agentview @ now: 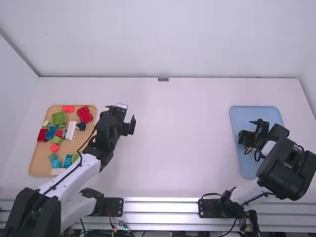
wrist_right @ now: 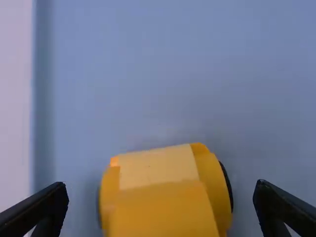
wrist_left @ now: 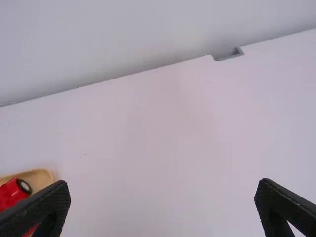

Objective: Assemble lego blocks to make yellow taxi

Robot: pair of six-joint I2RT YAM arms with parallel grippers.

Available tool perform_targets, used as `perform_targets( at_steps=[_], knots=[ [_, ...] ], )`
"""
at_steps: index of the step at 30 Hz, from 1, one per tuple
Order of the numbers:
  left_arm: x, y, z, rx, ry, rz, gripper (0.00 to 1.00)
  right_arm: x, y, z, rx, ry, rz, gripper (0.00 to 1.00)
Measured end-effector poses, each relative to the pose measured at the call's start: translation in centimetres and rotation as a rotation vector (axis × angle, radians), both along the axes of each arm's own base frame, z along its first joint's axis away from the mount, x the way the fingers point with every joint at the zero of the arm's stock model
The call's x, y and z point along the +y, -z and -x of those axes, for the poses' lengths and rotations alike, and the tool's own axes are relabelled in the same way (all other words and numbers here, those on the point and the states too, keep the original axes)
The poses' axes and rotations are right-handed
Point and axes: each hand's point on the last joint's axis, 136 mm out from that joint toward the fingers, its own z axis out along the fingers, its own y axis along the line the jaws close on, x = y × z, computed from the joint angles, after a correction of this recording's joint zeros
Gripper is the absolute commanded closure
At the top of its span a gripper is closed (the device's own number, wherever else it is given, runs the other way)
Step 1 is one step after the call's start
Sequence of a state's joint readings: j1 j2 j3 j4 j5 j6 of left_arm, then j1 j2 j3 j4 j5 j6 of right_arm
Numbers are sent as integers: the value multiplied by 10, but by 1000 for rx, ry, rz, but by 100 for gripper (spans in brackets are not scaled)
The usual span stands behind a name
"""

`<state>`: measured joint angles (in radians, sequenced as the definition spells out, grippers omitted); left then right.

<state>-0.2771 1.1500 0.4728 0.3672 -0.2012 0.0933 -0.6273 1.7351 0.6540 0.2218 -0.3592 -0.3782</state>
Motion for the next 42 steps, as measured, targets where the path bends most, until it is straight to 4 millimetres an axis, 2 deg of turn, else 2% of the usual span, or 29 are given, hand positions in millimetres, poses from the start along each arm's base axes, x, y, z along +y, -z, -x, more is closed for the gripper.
perform_targets(
  at_steps=[4,7,9,12,14,15,18,20,23,25,29,35,37,42],
  knots=[
    [-5,-5,3,-9,15,1,1,20,-38,-14,-82,-47,46,1],
    [-3,-10,7,-15,8,20,1,45,-73,-21,-191,-88,109,1],
    [-3,-11,9,-10,7,24,1,60,-89,-21,-247,-105,137,1],
    [-2,-13,14,-5,5,26,1,87,-109,-13,-325,-144,171,1],
    [-1,-16,18,-8,8,26,1,113,-126,-4,-399,-195,191,1],
    [-2,-17,18,-9,9,27,1,118,-128,-2,-410,-206,192,1],
    [-3,-26,23,-37,16,36,1,153,-143,13,-495,-289,196,1],
    [-2,-26,28,-47,18,41,1,164,-148,19,-530,-318,200,1],
    [0,-22,36,-52,22,48,3,178,-148,30,-564,-355,198,3],
    [3,-13,45,-32,22,63,6,189,-139,41,-556,-379,180,6],
    [14,8,57,23,-2,84,11,195,-114,54,-492,-373,147,12],
    [33,45,80,118,-37,109,21,185,-72,77,-383,-276,115,22],
    [44,65,94,165,-64,120,26,177,-55,88,-329,-218,102,27],
    [64,90,110,184,-137,139,36,170,-60,91,-343,-149,88,37]
  ],
)
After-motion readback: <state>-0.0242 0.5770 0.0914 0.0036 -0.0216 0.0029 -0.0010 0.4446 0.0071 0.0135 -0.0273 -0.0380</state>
